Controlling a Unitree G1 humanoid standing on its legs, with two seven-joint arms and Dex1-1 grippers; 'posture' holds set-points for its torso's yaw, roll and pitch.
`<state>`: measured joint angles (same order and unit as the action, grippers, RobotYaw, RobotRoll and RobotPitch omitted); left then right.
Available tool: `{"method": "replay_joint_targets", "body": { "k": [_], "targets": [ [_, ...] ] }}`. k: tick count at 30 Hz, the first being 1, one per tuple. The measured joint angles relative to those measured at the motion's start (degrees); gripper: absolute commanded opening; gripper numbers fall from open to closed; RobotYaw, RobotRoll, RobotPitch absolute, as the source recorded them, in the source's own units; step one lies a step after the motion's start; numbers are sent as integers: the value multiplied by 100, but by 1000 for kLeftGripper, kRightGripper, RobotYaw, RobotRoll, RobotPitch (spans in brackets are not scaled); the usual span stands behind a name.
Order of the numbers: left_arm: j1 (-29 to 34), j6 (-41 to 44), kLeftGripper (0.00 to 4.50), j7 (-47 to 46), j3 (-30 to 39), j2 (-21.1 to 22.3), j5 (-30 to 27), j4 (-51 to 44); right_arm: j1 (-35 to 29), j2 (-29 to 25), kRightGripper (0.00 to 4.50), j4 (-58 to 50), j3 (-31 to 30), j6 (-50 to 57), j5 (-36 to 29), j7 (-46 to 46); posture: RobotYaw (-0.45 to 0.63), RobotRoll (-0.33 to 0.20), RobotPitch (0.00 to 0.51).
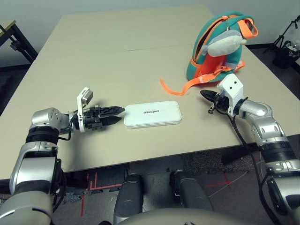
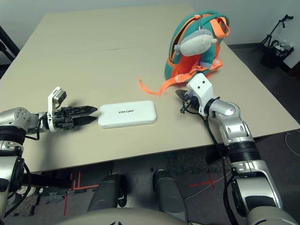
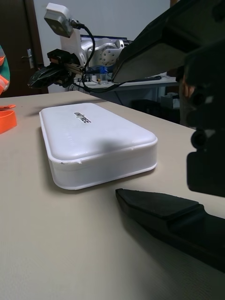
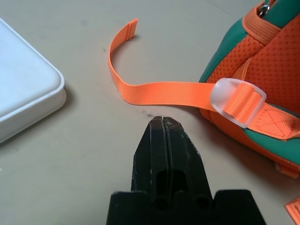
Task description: Put the pencil case into the backpack and zip it.
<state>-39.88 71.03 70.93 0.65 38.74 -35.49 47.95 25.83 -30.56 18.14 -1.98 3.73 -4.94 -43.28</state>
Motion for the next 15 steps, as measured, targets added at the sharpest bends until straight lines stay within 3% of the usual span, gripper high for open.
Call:
{"method": "replay_joint_targets", "body": {
  "k": [15],
  "targets": [
    [-234, 50, 4500, 105, -64, -161, 385, 40, -19, -5, 23, 192, -349, -222, 375, -148, -112, 0, 97]
  ]
}}
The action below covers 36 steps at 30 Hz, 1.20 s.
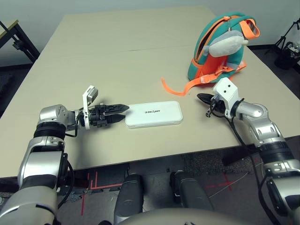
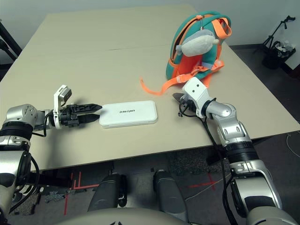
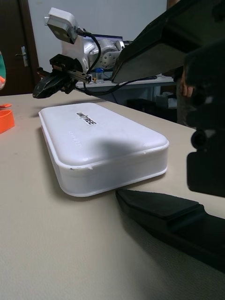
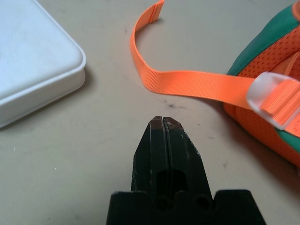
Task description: Put the pencil case into the backpack and zip it.
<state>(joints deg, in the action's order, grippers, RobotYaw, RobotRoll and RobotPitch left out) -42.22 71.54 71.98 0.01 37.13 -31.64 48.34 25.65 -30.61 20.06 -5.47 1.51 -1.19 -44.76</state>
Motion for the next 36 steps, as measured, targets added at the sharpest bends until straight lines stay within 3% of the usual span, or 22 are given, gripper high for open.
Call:
{"method": "replay_joint_targets", "body": {
  "k": [19, 36],
  "targets": [
    [-59, -9, 4500, 196, -101, -15, 245, 29, 47, -232, 23, 179, -530, -251, 602, -431, -100, 0, 91],
    [-58, 25, 4500, 195, -98, -12, 274, 16, -18, 101, 23, -966, -1040, 523, 624, -906, -93, 0, 100]
  ]
}}
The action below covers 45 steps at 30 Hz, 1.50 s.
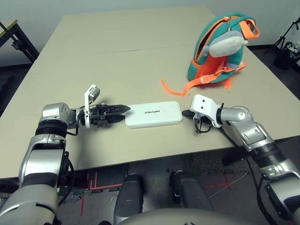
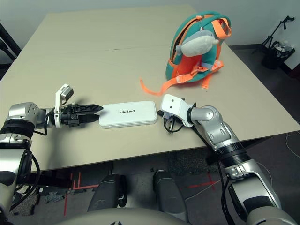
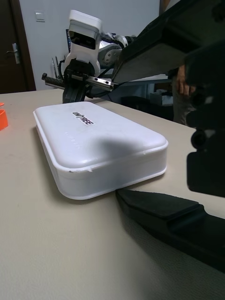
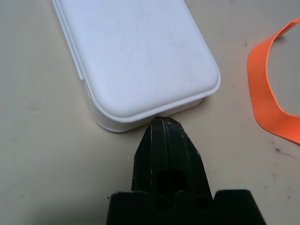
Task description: Put the pencil case into the backpack and zip it.
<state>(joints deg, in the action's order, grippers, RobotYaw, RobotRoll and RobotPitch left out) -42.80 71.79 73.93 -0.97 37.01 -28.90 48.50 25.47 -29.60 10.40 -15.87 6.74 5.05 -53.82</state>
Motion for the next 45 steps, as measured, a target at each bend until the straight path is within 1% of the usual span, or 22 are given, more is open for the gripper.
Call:
{"method": "replay_joint_targets", "body": {
  "k": [4, 10, 15, 20, 24, 26, 28, 32, 34, 35, 39, 42, 45],
  "targets": [
    [0, 8, 4500, 2, -4, 27, 19, 0, 49, 61, 23, 2, -32, 43, 63, 4, -91, 0, 101],
    [0, 25, 4500, 13, -4, 32, 38, -7, 137, 372, 23, 6, -199, 53, 82, 0, -93, 0, 104],
    [0, 38, 4500, 17, -4, 31, 39, -12, 232, 497, 23, 6, -334, 57, 106, -3, -89, 0, 104],
    [4, 0, 4500, 63, -27, 34, 55, -35, 236, 529, 23, 7, -357, 56, 111, -2, -88, 0, 106],
    [127, -254, 4500, 249, -101, 64, 78, -249, 242, 531, 23, 12, -357, 53, 112, -3, -85, 0, 109],
    [128, -345, 4110, 259, -115, 62, 85, -262, 246, 532, 0, 18, -357, 52, 112, -2, -86, 0, 109],
    [157, -419, 3560, 258, -115, 58, 98, -252, 247, 537, 0, 18, -357, 48, 112, -2, -86, 0, 110],
    [167, -481, 1988, 290, -17, 42, 85, -224, 246, 528, 0, 28, -357, 46, 112, -1, -88, 0, 109],
    [143, -487, 1466, 388, 80, 9, -3, -226, 246, 517, 0, 59, -356, 46, 113, 7, -87, 0, 109],
    [143, -495, 1365, 392, 119, -2, -13, -223, 246, 515, 0, 61, -356, 46, 113, 10, -87, 0, 108],
    [144, -639, 1364, 360, 233, -63, -11, -208, 236, 492, 0, 66, -319, 56, 53, 36, -87, 0, 105],
    [144, -684, 1364, 305, 310, -98, -30, -240, 247, 468, 0, 100, 11, 171, -192, 127, -86, 0, 103],
    [144, -708, 1364, 204, 458, -110, -70, -267, 311, 293, 554, 215, 499, 320, -442, 287, -92, 0, 102]
  ]
}}
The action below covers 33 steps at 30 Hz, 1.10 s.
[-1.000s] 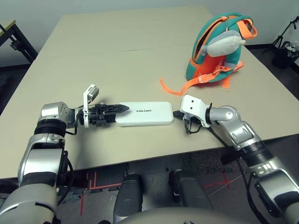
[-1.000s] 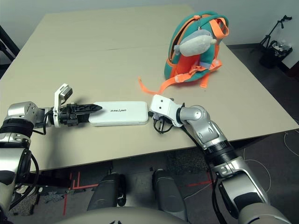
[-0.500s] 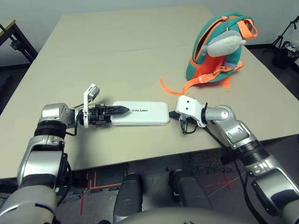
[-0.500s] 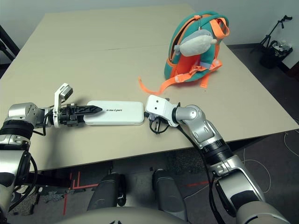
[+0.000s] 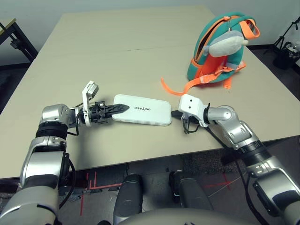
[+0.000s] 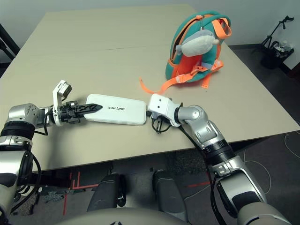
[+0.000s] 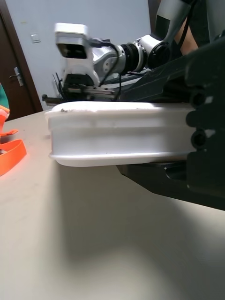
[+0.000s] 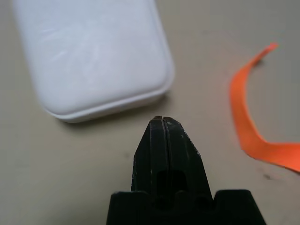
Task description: Put the pencil case into the backpack and zip it.
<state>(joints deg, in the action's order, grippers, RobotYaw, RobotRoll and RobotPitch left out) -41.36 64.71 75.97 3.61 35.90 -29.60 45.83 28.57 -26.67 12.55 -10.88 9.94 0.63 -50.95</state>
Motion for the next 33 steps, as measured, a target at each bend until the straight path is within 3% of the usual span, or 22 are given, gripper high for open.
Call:
{"method": "replay_joint_targets", "body": {
  "k": [5, 10, 11, 17, 33],
  "targets": [
    [12, -179, 1364, -469, 570, 5, -118, -395, 39, -390, 2413, 162, 1212, 471, -704, 267, -96, 0, 97],
    [43, -243, 1364, -954, 1149, -9, -385, -1068, 13, -715, 4295, 302, 1884, 757, -1113, 460, -95, 0, 87],
    [81, -241, 1364, -1020, 1223, -9, -430, -1159, 13, -808, 4500, 333, 1970, 785, -1147, 490, -96, 0, 84],
    [461, -103, 1364, -1329, 1475, -16, -700, -1651, 334, -1212, 4500, 885, 2286, 724, -1192, 748, -78, 0, 73],
    [1069, -104, 1363, -1844, 1843, -133, -1119, -2270, 2111, -869, 4500, 4029, 2307, -587, -1025, 1444, -32, 0, 67]
  ]
}}
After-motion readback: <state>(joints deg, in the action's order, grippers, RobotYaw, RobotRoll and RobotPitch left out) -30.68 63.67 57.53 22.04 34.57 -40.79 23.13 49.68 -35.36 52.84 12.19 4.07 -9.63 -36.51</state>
